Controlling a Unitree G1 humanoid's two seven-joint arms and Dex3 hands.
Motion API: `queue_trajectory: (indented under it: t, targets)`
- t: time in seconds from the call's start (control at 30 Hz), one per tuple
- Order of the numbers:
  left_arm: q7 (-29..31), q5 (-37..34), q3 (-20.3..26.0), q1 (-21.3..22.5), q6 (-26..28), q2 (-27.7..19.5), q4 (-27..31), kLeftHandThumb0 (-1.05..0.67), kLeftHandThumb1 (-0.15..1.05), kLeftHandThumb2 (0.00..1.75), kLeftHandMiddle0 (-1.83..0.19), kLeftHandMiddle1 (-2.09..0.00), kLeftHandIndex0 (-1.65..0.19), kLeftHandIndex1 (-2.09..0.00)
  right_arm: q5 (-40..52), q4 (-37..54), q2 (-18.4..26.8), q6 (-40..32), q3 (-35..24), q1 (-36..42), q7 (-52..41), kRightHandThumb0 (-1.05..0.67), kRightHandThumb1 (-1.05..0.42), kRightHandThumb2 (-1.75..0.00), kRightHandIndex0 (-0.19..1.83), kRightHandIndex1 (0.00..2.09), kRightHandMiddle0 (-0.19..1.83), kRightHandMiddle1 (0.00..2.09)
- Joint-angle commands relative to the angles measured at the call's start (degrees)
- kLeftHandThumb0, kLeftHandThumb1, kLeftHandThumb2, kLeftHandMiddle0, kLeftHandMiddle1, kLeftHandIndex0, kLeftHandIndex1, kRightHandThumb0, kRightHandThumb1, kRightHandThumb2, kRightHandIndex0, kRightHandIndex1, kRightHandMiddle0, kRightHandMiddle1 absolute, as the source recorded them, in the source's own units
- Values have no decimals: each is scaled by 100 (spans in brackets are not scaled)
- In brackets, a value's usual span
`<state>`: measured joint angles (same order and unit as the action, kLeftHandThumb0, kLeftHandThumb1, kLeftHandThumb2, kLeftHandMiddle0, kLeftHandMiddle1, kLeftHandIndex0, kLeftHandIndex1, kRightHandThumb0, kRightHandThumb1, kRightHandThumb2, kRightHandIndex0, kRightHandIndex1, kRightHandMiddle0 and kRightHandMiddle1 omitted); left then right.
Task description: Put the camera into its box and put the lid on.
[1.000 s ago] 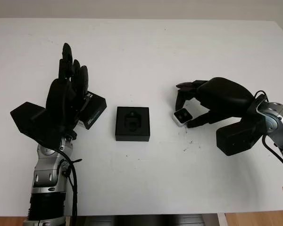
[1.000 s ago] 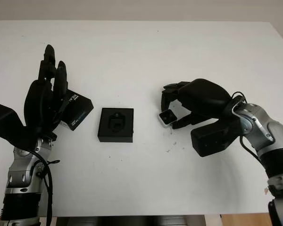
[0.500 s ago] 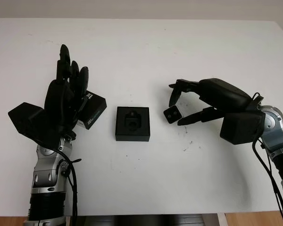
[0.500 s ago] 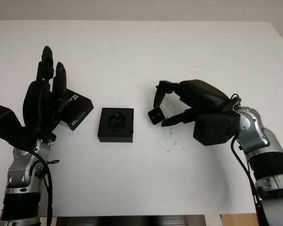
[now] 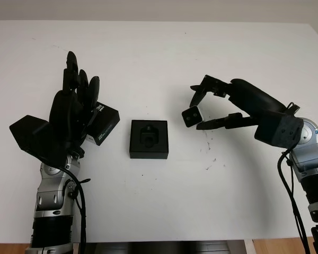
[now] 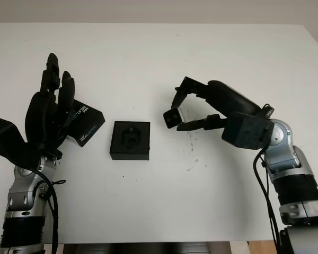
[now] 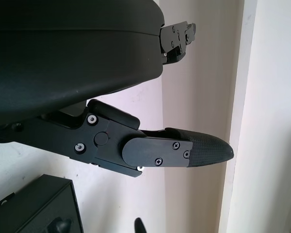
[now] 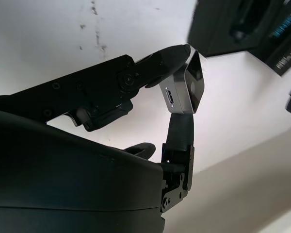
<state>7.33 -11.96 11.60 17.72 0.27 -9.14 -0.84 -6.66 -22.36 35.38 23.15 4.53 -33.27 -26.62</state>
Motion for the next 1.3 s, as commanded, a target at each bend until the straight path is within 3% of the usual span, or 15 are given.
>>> queue_trajectory:
  t: [0.0, 0.1, 0.33, 0.7, 0.8, 1.03, 1.27]
  targets:
    - [33, -12, 34, -59, -38, -53, 25, -76, 105, 35, 19, 0, 19, 0, 172, 193, -106, -117, -170, 72, 48, -38, -102, -5, 21, 31, 22, 171]
    - [51, -24, 41, -57, -35, -59, 14, -76, 105, 35, 19, 0, 19, 0, 535, 512, -330, -654, -352, 123, 42, -38, -101, -5, 7, 56, 24, 169]
    - [69, -157, 75, -43, -30, 4, -3, -74, 105, 32, 19, 0, 19, 0, 1324, 1067, -1070, -1562, -514, 294, 72, -42, -103, -6, -13, 87, 22, 173]
    - [49, 4, 53, -85, -41, -49, 12, -76, 105, 36, 19, 0, 19, 0, 1754, 1657, -2088, -2415, -317, 785, 174, -43, -104, -6, -19, 84, 19, 181]
    - [62, -48, 86, -73, -113, -11, -43, -75, 105, 34, 19, 0, 19, 0, 1653, 1641, -2280, -2361, -199, 902, 249, -45, -104, -5, -18, 84, 22, 182]
    - [83, -3, 78, -54, -139, -55, -90, -75, 105, 35, 19, 0, 19, 0, 1669, 1542, -2577, -2420, -25, 1119, 178, -53, -104, -5, -19, 82, 23, 186]
    - [74, -50, 81, -61, -58, -36, -54, -74, 105, 33, 19, 0, 19, 0, 1458, 1321, -2649, -2374, 112, 1245, 200, -45, -105, -6, -19, 78, 22, 187]
